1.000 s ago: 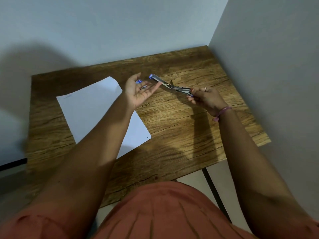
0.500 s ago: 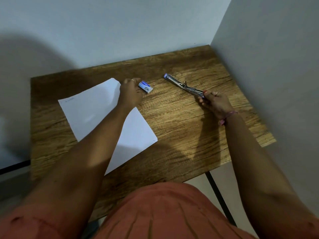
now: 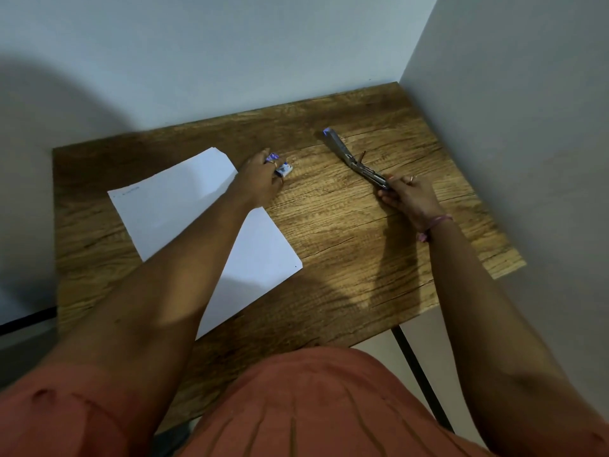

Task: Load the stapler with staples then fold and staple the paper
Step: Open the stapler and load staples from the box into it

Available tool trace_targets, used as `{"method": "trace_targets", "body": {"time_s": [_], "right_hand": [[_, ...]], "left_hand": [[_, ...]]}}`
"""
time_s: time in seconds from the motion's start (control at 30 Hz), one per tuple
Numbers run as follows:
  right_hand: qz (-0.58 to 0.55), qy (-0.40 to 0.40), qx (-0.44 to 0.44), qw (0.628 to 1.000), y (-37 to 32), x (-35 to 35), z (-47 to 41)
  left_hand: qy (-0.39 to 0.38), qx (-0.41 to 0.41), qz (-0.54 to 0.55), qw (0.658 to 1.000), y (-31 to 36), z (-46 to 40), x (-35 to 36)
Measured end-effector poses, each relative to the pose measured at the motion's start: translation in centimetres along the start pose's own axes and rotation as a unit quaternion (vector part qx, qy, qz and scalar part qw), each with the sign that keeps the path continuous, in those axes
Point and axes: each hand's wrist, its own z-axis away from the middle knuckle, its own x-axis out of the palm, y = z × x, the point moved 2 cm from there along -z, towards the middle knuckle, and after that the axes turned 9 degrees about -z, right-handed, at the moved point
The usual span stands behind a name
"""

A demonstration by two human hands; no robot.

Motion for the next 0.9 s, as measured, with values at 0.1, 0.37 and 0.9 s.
{"method": "trace_targets", "body": {"time_s": [0.1, 0.37, 0.9], "right_hand": [[0.071, -0.008, -0.016, 0.997, 0.1, -0.1, -0.1], [0.262, 0.002, -0.077, 0.962, -0.2, 0.6, -0.3], [0.319, 0.073, -0.212, 0.921, 1.4, 2.1, 3.6]], "left_hand": [[0.026, -0.001, 0.012, 1.000, 0.4, 0.2, -0.1], [0.053, -0.011, 0.002, 0.999, 1.6, 1.0, -0.1], [0.023, -0.001, 0.040, 0.999, 5.2, 5.7, 2.4]]}}
